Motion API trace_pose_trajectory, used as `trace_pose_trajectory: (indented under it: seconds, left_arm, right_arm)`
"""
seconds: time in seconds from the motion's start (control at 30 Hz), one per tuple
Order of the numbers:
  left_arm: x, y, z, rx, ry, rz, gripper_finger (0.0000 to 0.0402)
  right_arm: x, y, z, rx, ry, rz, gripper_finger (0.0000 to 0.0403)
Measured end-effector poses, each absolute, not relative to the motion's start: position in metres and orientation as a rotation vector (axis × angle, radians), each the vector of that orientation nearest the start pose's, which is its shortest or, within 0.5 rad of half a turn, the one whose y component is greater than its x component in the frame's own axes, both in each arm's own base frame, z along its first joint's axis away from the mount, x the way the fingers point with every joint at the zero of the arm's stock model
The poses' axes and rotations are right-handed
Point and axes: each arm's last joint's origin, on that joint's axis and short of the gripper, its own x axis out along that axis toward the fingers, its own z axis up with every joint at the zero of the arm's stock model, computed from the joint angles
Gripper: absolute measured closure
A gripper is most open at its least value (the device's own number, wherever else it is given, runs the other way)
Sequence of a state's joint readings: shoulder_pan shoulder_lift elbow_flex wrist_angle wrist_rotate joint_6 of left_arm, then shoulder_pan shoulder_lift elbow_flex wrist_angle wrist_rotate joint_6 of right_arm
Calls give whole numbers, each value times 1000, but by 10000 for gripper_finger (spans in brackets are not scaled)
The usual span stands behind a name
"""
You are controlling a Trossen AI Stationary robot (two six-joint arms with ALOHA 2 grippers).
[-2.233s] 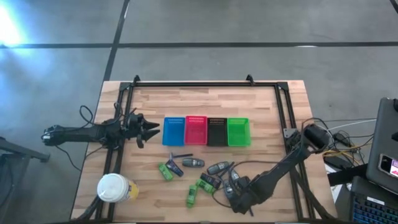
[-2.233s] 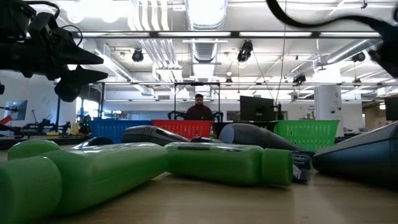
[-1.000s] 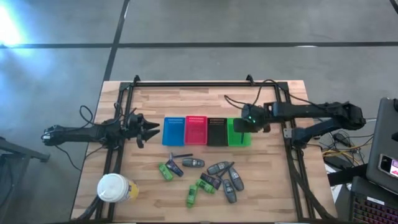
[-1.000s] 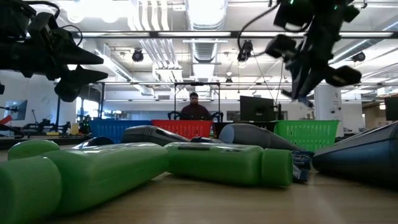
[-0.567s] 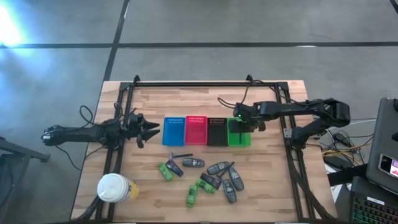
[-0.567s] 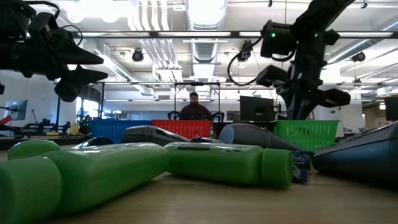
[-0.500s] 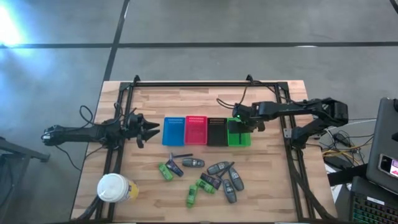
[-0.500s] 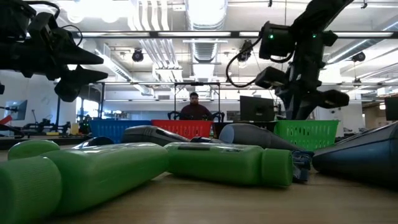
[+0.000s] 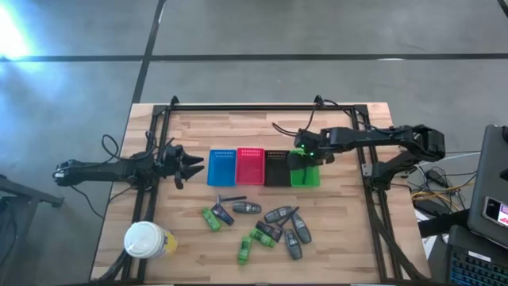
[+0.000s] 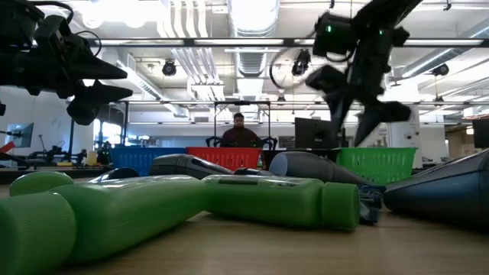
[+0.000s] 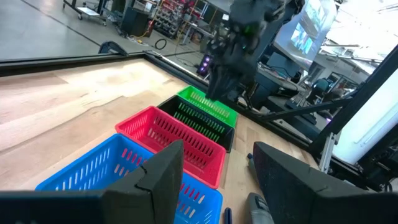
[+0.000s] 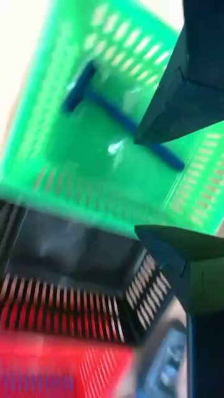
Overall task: Pick & Place Travel size toiletries
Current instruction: Put the razor into the green basket
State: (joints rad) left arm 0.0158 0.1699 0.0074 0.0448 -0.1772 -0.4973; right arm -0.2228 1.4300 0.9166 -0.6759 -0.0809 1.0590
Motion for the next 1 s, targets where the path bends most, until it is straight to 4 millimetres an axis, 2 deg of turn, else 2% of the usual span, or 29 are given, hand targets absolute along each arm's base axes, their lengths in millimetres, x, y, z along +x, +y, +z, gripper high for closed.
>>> trace_pose_trajectory:
  seconds: [0.17, 0.33, 0.6, 0.73, 0.83, 1.0]
  left_arm:
    - [107, 7, 156, -486, 67, 218, 202]
    - [107, 7, 156, -486, 67, 218, 202]
    - [107, 7, 156, -486, 67, 218, 202]
    - [107, 7, 156, -486, 67, 218, 202]
    - [107, 7, 156, -486, 67, 218, 202]
    - [107, 7, 156, -486, 67, 218, 202]
  right_arm:
    - [270, -35, 238, 820, 994, -473, 160]
    - [283, -12, 256, 573, 991, -290, 154]
    - [290, -7, 274, 582, 937, -275, 168]
    - [290, -8, 275, 493, 943, -229, 177]
    - [290, -8, 274, 357, 949, -183, 181]
    - [290, -1, 276, 344, 952, -127, 192]
